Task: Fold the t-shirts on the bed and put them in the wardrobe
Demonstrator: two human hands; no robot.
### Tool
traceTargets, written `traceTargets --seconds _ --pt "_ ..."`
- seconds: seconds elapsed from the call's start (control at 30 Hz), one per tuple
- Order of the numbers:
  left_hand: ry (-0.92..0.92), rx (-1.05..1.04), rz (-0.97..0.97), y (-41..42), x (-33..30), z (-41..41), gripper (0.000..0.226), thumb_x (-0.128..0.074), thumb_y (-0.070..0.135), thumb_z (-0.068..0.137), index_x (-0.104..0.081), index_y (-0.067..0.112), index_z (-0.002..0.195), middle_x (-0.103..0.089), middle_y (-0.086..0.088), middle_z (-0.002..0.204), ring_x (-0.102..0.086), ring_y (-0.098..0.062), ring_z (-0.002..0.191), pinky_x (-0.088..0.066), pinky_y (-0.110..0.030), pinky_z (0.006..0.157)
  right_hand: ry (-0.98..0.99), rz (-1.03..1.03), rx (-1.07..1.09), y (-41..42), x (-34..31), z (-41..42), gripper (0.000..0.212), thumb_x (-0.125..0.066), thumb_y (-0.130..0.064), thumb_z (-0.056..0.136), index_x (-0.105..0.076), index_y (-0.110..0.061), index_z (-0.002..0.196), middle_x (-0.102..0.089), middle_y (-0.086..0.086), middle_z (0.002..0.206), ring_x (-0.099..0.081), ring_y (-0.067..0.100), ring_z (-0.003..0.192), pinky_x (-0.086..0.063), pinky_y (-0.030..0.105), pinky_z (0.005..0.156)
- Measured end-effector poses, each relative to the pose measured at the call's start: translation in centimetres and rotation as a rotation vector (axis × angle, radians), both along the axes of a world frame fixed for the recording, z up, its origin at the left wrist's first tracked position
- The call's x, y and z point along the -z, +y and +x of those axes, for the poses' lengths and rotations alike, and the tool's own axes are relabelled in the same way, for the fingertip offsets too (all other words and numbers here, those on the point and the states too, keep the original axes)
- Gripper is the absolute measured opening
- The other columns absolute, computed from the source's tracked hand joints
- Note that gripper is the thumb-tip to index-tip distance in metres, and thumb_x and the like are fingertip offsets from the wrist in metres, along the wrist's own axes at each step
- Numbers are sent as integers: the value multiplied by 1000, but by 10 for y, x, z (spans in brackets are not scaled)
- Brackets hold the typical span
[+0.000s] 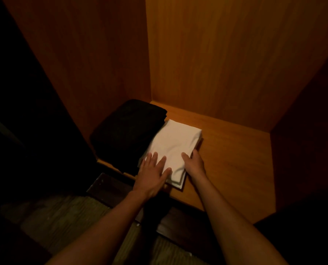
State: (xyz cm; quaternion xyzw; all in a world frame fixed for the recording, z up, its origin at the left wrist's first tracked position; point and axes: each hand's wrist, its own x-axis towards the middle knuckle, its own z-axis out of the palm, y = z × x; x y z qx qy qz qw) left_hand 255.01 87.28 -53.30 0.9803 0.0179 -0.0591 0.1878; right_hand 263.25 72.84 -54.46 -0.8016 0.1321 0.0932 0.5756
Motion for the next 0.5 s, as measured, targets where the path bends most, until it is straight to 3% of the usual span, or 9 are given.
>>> traceTargets --seconds 0.07,0.13,0.2,0.27,0.4,0.5 --pt "-47 22 29 3 1 -6 64 -20 59 100 -15 28 157 -1 -6 165 11 -20 151 10 -34 118 -56 -141 40 0 -1 -6 55 -56 -35 96 -37 -28 147 -55 4 138 -59 25 115 -53 37 84" --pt "-138 60 110 4 -3 -11 69 -15 62 97 -22 27 155 -10 -6 164 5 -21 151 10 -32 117 -192 -453 47 0 -2 -13 65 -53 -41 96 -22 -33 153 -36 3 154 -42 27 135 -47 42 99" --pt "-277 91 223 7 -10 -9 66 -19 60 98 -35 25 151 -25 -7 161 -6 -22 151 7 -36 121 -348 -690 -105 2 -3 -18 66 -43 -51 98 -13 -36 155 -10 -3 164 -10 24 150 -29 47 116" --pt "-390 24 336 12 -19 -1 60 -25 57 98 -43 26 147 -33 -9 157 -15 -27 150 1 -45 121 -405 -809 -311 4 -3 -15 63 -31 -58 99 -13 -37 155 -4 -6 164 4 21 151 -16 45 121" --pt "-176 -193 352 39 -29 10 64 -18 63 98 -14 33 155 -1 -7 165 10 -29 151 13 -51 117 -306 -865 -553 8 3 -8 62 -19 -60 100 -12 -34 156 -2 -4 165 10 23 151 -6 43 122" --pt "-119 -167 346 53 -29 12 66 -18 63 98 -13 33 157 3 -5 165 12 -29 150 6 -52 120 -250 -866 -608 11 1 -2 61 -18 -57 102 -8 -34 157 2 -4 165 11 25 151 -4 44 122"
